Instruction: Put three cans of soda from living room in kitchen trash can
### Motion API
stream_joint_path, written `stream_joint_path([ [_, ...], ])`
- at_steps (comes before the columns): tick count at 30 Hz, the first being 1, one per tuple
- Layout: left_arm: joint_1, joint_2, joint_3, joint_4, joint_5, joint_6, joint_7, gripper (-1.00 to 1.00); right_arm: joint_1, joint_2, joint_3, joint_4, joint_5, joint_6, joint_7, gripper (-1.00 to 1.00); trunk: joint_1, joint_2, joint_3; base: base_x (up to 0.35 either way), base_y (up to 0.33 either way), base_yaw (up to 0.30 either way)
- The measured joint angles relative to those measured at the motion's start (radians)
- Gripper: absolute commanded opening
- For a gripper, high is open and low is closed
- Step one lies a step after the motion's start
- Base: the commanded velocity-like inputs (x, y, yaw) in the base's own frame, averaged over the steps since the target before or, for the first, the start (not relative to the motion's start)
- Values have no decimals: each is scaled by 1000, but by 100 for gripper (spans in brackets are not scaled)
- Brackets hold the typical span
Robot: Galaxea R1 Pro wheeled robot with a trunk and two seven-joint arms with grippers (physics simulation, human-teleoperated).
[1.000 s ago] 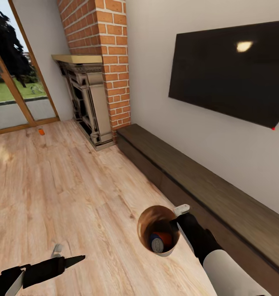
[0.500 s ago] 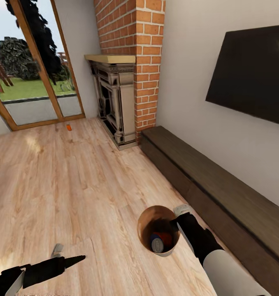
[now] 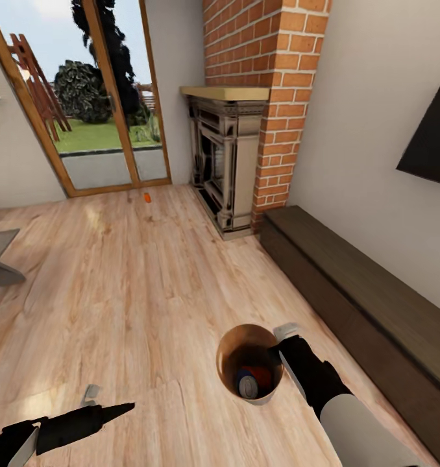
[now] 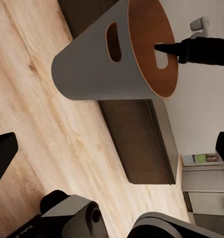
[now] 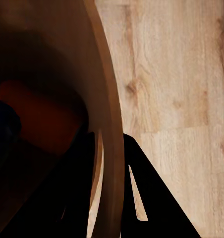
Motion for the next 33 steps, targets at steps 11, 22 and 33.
stream_joint_path([
  [11,0,0,-1,0,0,0,-1,100,0,0,0,0,-1,0,0,-100,0,0,0,278,251,286],
  [22,0,0,-2,0,0,0,-1,100,0,0,0,0,0,-1,0,-100,0,0,10,317,175,218],
  [33,0,0,-3,0,0,0,1,100,0,0,0,0,-2,-1,0,-100,0,0,23,340,72,193],
])
